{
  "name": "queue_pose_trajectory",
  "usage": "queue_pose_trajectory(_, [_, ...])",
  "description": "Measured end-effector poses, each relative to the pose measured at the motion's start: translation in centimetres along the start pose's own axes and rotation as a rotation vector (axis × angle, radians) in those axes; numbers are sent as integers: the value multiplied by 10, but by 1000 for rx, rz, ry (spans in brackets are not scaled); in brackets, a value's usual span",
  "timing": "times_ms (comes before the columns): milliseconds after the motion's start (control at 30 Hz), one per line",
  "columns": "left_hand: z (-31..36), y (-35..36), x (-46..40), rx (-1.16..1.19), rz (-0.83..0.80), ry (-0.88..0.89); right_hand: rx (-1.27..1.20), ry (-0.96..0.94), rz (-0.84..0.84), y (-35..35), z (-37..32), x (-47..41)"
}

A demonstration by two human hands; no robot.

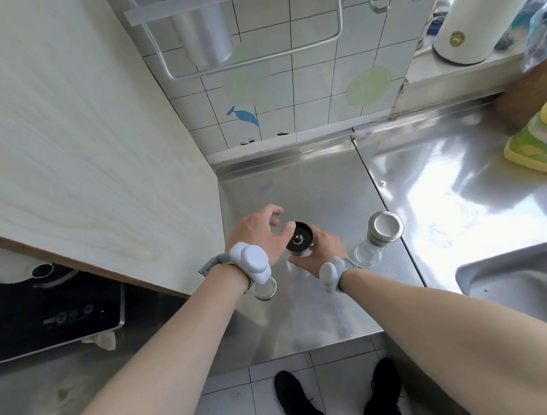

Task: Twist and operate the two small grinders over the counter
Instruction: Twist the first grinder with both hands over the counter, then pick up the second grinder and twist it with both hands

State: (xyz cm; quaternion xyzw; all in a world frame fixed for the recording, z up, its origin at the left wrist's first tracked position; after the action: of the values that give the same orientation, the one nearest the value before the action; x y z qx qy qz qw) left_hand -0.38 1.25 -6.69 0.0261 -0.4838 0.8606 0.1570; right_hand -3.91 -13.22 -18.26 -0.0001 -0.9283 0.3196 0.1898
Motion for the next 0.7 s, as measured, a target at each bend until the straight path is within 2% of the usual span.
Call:
queue_pose_trajectory(400, [6,6,-15,48,-13,46,-58,-18,-53,10,8,-14])
queue_pose_trajectory(600, [33,17,-12,44,-8,144,-38,1,-84,-3,25,10])
queue_pose_trajectory(700, [59,30,-13,41,-58,224,7,47,-63,-18,46,29])
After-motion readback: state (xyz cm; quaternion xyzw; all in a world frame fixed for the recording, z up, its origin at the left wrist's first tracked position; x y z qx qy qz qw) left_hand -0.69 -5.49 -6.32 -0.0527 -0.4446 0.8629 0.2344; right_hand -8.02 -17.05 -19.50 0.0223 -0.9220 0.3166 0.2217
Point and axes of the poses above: each hand's wrist, its own x-axis away from the middle knuckle, its own y-axis out of the palm, z = x × y, the point moved 3 cm from there along -x, towards the middle knuckle, and after that the axes turned 3 degrees about -x, right-handed, at the moved point
